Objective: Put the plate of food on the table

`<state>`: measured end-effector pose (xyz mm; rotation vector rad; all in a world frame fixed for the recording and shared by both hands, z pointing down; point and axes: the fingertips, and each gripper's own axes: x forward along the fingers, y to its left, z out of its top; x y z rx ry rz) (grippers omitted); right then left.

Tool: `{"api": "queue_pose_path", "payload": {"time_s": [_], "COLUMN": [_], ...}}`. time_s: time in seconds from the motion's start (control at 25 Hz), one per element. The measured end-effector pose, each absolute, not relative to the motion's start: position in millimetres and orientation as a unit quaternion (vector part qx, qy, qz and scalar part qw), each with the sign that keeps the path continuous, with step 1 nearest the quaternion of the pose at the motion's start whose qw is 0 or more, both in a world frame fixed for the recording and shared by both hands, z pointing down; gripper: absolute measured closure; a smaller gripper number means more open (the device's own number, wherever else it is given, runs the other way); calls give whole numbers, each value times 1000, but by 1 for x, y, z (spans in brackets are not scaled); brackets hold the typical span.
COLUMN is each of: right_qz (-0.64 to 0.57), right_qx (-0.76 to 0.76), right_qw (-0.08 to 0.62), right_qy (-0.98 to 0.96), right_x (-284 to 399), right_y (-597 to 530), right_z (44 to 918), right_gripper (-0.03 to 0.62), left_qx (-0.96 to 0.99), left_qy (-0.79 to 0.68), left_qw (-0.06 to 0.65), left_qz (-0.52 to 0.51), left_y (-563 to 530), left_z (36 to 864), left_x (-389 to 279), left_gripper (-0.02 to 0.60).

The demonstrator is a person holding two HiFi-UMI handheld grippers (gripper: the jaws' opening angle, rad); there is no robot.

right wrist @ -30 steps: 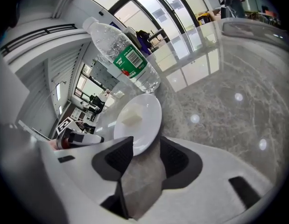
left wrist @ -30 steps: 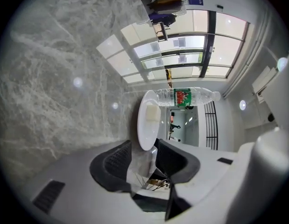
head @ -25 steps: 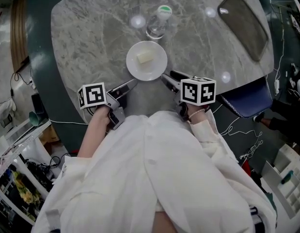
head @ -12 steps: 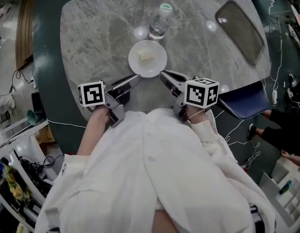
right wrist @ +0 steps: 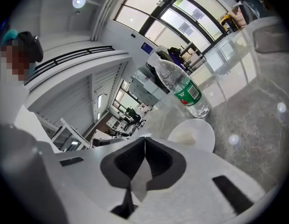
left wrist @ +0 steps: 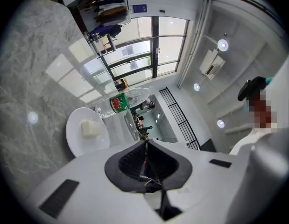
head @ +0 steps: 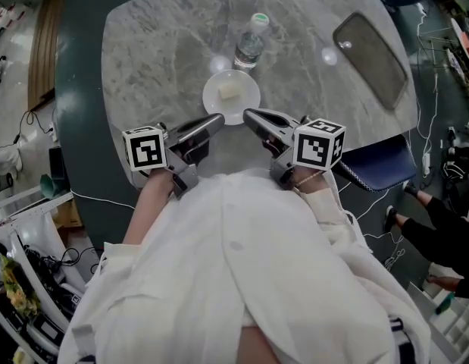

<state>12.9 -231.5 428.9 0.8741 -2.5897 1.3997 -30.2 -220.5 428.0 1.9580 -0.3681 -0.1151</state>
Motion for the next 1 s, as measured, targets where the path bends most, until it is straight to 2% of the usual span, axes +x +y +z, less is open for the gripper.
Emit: {"api": "queue_pose_path", "payload": {"time_s": [0.16,0.52,0.68,1.0], "right_qz": [448,462,471,444], "right_qx": [279,252,202,165], "right_qw": [23,12,37,77], "right_qy": [-849,-850,-858,-877], "right_x": [11,2,-7,-9], "right_y": [-235,-234,-222,-214], "right_z": [422,418,420,412], "right_gripper": [591,591,591,591], "left_qx": [835,830,813,810], "left_qy": [-157,-161,-160,-161], "left_qw": [524,531,557,562], "left_qz": [-64,-45,-50,-45], "left_y": [-224,-219,-212,-200], "left_z": [423,423,427,428], "left_x": [-32,-36,-30,-31], "left_gripper": [555,555,555,555]}}
